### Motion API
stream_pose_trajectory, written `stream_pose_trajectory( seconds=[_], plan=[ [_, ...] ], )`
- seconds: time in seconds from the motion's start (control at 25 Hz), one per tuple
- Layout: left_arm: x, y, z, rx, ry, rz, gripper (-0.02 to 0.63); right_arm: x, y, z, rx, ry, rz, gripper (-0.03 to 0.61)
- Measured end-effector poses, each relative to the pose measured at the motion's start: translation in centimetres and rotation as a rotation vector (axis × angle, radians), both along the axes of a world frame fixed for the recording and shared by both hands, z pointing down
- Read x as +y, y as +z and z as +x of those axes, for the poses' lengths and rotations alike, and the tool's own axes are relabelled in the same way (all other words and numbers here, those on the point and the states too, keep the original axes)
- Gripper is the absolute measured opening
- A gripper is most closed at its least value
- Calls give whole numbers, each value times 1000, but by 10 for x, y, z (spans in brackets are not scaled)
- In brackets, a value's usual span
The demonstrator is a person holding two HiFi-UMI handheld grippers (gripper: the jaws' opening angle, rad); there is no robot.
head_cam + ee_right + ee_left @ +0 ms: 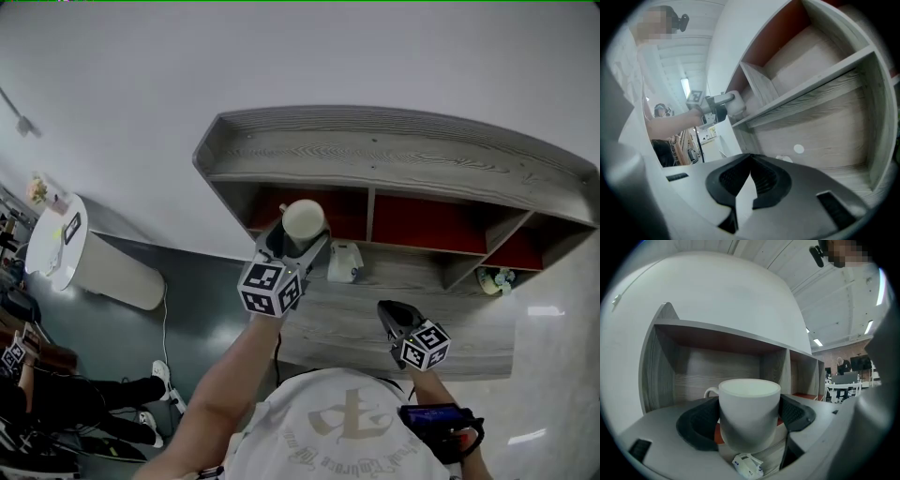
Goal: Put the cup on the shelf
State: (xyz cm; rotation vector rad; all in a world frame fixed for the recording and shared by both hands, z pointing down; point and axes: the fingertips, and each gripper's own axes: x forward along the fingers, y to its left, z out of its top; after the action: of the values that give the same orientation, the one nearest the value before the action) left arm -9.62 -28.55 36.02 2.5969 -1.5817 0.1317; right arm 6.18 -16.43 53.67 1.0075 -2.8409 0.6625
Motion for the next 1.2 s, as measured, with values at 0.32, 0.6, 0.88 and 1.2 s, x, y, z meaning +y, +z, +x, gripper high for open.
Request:
stream_pose_trajectory(
  seconds=[0.32,0.6,0.88,1.2],
  plan=[
    [-29,9,13,-12,-1,-18,405,0,7,16,-6,46,-9,5],
    [-53,18,9,-38,-20,-45,405,4,9,23,-6,73,-25,5],
    [-72,28,11,-66,-23,-63,405,2,11,24,-7,89,-40,5],
    [-85,34,11,-53,-31,-54,405,-5,18,27,-2,102,-57,5]
  ],
)
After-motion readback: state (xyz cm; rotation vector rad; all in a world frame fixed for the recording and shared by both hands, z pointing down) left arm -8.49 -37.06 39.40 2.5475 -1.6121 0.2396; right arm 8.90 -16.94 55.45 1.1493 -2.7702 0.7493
